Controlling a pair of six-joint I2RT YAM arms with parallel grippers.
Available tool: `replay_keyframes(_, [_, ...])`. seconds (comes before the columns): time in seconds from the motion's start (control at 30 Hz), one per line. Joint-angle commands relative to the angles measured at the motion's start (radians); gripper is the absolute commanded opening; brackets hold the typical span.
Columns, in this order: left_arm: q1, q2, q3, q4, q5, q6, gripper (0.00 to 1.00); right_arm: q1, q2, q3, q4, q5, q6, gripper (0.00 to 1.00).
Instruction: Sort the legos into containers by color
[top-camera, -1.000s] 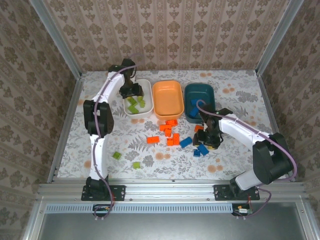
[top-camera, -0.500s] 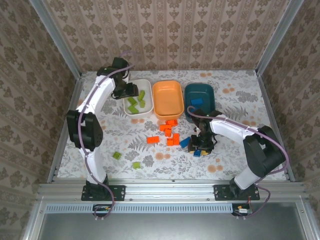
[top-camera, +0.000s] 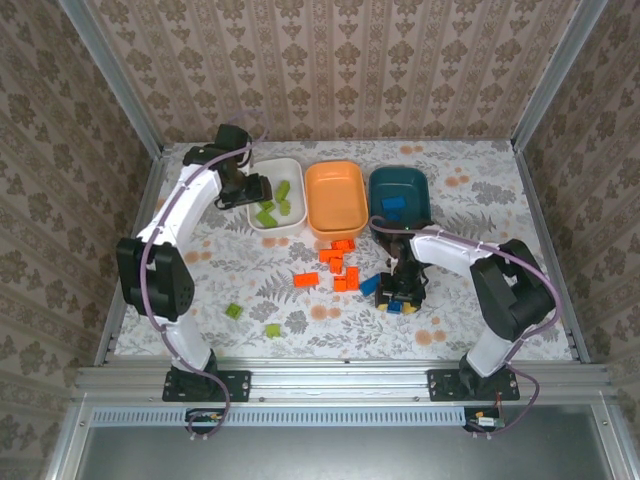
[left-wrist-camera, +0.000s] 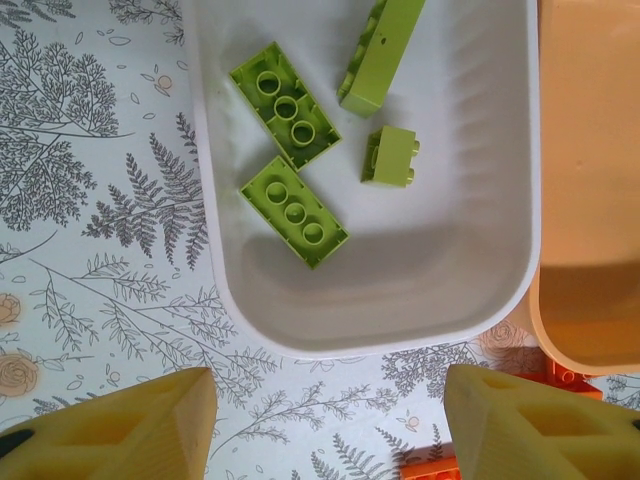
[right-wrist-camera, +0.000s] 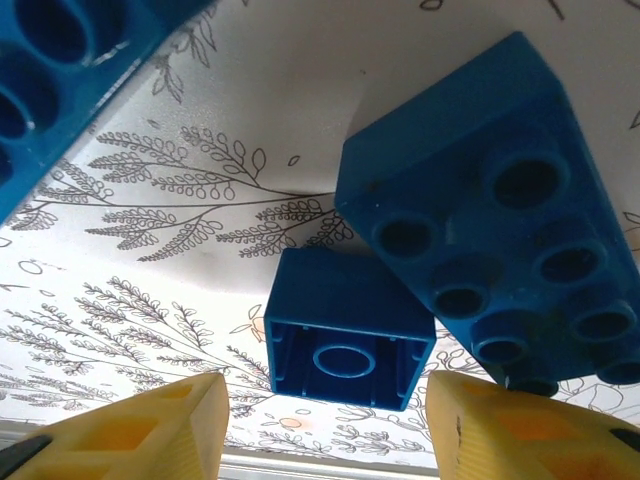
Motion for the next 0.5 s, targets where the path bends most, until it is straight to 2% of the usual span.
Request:
replay_keyframes(0.0, [-0.006,-0.046,-0.029,0.003,-0.008,-0.019,0.62,0.009,0.064,0.018,0.027,0.053,0.007,0.55])
replay_keyframes(0.47, [-0.005,-0.1,-0.126,0.034,0.015,-0.029,0.63,0.071,0.042,0.071,-0.016,0.165,0.036,0.35])
